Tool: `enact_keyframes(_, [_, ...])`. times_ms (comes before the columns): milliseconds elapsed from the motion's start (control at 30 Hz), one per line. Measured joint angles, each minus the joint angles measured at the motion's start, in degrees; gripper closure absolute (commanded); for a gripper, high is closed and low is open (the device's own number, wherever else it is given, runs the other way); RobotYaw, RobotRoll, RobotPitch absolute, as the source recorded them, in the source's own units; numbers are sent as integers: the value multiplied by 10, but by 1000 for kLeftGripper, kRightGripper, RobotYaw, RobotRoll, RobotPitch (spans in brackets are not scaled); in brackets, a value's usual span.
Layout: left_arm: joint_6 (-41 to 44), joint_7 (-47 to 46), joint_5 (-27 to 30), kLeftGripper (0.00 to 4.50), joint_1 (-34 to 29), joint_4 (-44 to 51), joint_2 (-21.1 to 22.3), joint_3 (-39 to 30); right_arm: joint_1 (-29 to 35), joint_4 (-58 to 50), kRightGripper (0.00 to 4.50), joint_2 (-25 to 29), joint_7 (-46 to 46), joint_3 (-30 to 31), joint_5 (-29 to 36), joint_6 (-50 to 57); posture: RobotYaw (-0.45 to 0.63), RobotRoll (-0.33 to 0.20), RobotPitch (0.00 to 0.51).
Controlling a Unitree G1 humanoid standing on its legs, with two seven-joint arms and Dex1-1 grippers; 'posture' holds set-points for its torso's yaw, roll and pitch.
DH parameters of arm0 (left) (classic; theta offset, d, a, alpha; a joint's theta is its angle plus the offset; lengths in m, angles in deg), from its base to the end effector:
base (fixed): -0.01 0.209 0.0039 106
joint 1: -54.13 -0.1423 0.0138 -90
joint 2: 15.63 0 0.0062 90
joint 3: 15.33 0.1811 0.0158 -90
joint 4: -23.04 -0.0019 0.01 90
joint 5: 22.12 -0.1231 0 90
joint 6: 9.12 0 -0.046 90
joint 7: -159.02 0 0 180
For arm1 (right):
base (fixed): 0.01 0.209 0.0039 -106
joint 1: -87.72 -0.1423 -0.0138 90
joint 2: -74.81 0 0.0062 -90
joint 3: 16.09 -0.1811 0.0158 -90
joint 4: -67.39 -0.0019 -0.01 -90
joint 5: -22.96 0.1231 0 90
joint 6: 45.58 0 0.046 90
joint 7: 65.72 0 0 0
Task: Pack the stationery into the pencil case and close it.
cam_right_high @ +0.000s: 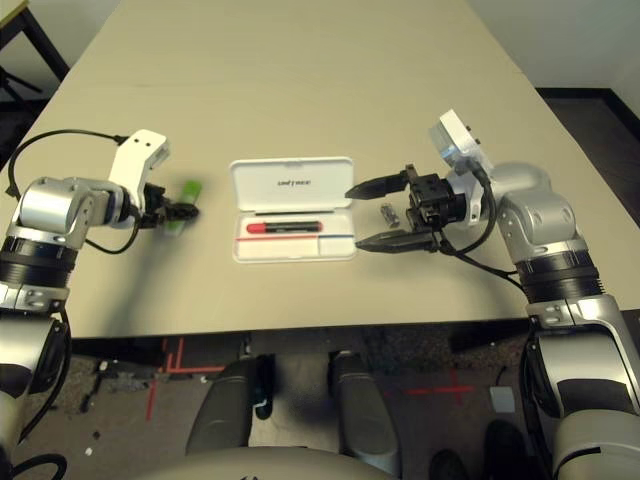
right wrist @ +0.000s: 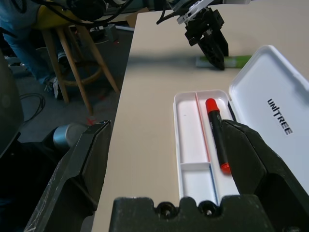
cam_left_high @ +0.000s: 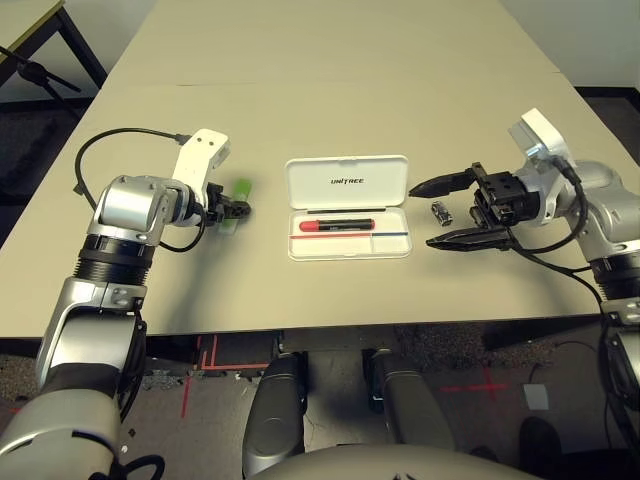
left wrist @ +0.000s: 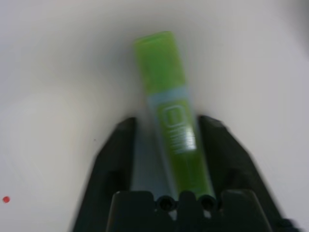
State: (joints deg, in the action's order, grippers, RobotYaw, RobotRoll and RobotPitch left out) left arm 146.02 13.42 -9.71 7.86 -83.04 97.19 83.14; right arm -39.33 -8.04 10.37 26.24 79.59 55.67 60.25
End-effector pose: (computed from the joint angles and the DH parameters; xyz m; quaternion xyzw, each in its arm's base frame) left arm 0.2891 0.2463 0.1743 0.1053 0.3702 -0.1648 0.9081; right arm 0.2852 -0.2482 0.1884 -0.0912 0.0249 0.7261 0.6810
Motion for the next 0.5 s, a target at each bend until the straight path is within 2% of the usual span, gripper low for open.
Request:
enact_keyframes(67, [-1,1,-3,3421,-2,0,1,5,3,-4,0,0,-1,-4,0,2,-37,0,159])
enact_keyframes(333, [-2,8,-6,3419,-10,9,10,7,3,-5,0,0,1,-20,-1,4,-12,0,160])
enact_keyframes(500, [-1,43,-5,3419,-28,56,39,28,-1,4,0,-1,2,-20,0,5,29,0,165])
